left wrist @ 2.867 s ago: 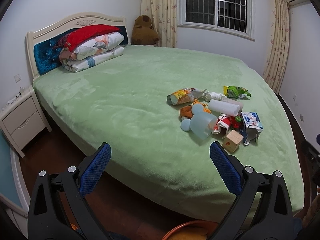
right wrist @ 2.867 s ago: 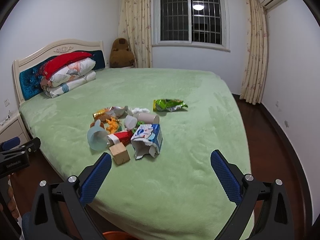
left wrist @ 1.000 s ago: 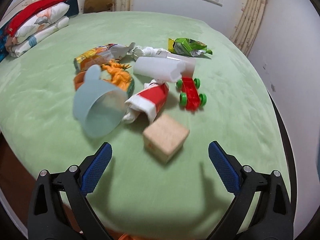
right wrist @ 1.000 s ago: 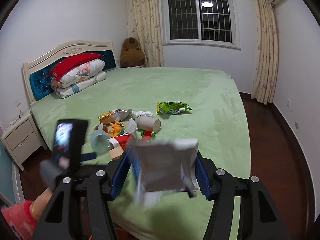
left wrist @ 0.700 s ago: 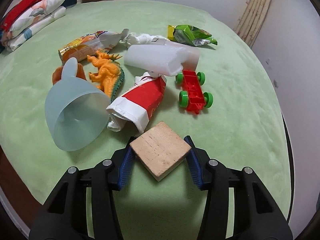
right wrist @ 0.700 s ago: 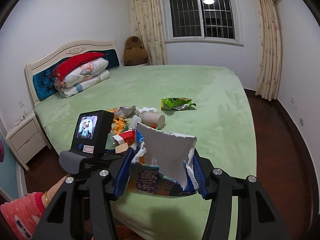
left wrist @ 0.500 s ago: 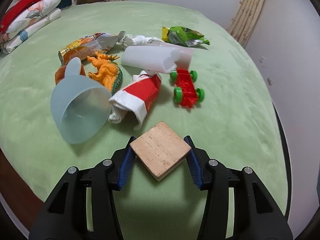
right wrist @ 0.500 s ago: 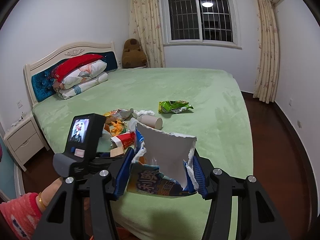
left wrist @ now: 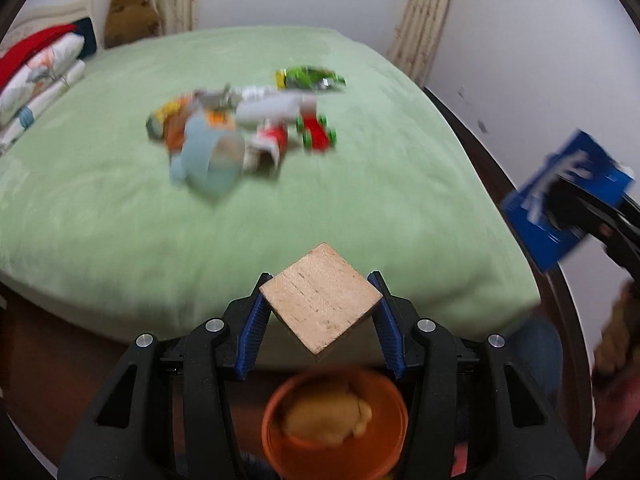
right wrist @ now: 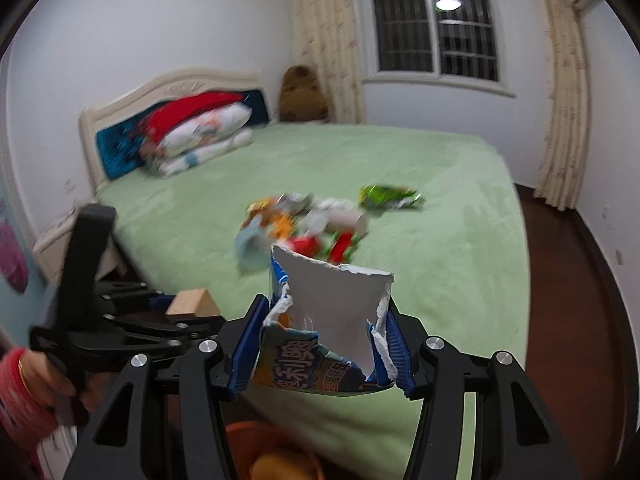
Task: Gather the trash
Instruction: 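Lower both tools over the orange bin and open both grippers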
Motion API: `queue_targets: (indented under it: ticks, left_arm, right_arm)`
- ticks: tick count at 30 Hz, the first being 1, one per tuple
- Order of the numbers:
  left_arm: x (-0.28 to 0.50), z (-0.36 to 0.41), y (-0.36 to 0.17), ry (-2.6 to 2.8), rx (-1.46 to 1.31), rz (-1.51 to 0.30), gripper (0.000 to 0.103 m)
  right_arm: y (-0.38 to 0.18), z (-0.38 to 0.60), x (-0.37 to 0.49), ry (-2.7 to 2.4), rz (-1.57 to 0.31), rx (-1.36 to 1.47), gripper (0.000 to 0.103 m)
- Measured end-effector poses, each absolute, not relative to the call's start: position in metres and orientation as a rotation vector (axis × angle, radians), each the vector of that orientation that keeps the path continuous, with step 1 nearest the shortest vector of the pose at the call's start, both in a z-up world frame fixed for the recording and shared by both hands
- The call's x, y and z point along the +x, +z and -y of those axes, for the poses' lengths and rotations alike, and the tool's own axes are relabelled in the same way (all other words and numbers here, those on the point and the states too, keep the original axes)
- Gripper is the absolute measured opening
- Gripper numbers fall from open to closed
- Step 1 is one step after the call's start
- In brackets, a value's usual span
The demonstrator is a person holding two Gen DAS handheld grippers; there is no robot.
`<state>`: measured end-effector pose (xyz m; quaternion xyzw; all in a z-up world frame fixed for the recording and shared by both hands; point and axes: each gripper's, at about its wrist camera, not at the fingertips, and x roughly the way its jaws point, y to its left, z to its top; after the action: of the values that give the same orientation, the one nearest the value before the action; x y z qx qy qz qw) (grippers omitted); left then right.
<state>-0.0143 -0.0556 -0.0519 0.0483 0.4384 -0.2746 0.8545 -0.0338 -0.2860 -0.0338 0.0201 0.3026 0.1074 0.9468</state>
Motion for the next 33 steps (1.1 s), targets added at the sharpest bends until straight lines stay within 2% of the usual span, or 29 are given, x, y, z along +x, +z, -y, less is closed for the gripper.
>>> queue_targets:
  ticks: [6,15,17,18,19,21,22,33]
  left_arm:
    - [-0.044,0.031,-0.112,-0.579,0.094,-1.073,0.048]
    - [-0.054,0.037,-0.252,-0.537,0.114,-1.434,0.048]
    - [-0.051,0.039,-0.269,-0.509,0.122,-1.469,0.048]
    - [-0.049,0.039,-0.276,-0.492,0.124,-1.482,0.053]
    - [-0.047,0.039,-0.283,-0.470,0.125,-1.498,0.058]
    - [-0.045,0.036,-0.287,-0.439,0.120,-1.502,0.068]
    - [-0.044,0.036,-0.287,-0.427,0.124,-1.498,0.069]
    - [-0.042,0.031,-0.274,-0.383,0.103,-1.439,0.070]
  right_arm:
    - [-0.093,0.253,-0.045,0.328,-0.816,0.024,0.054]
    - [-0.228,0.229,-0.033,0.392,-1.226,0.099,0.055]
    - [-0.257,0.227,-0.030,0.380,-1.308,0.108,0.059]
    - [-0.263,0.228,-0.030,0.358,-1.319,0.104,0.064]
    - [-0.269,0.230,-0.030,0.333,-1.322,0.100,0.075]
    - [-0.269,0.234,-0.030,0.315,-1.315,0.092,0.076]
    - [-0.267,0.236,-0.030,0.311,-1.309,0.094,0.077]
    - [-0.234,0.251,-0.027,0.280,-1.231,0.107,0.079]
